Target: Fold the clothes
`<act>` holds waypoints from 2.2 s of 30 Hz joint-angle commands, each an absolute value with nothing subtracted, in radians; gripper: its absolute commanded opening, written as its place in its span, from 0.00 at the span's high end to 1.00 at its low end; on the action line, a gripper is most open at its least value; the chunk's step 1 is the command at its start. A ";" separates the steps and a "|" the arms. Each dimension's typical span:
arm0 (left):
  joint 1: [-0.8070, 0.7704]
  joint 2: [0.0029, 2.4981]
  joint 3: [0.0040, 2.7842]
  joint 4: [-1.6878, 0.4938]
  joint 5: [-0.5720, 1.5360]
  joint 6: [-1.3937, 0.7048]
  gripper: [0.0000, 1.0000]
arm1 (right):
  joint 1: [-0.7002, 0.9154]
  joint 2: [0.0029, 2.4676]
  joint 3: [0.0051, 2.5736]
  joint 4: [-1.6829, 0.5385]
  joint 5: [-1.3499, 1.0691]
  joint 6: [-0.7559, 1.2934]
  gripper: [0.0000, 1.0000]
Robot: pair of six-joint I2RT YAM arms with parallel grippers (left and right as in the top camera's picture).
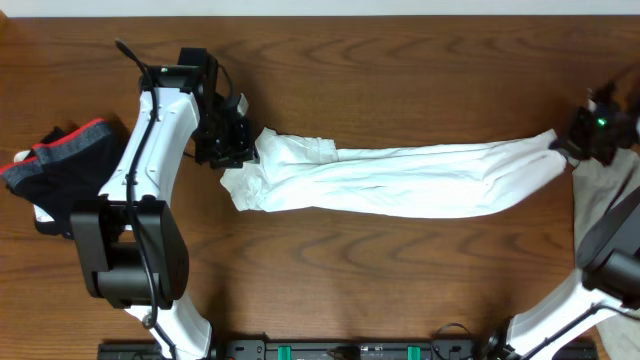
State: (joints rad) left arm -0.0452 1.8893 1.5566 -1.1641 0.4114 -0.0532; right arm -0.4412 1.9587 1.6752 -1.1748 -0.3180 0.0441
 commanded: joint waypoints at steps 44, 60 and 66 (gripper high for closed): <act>0.045 1.895 1.560 -1.185 0.406 -0.102 0.62 | 0.649 1.998 1.703 -1.112 -0.093 0.401 0.90; 0.045 1.895 1.560 -1.185 0.406 -0.102 0.58 | 0.473 1.992 1.706 -1.064 -0.020 0.358 0.79; 0.045 1.895 1.560 -1.185 0.406 -0.102 0.57 | 0.494 2.003 1.705 -1.071 -0.035 0.382 0.76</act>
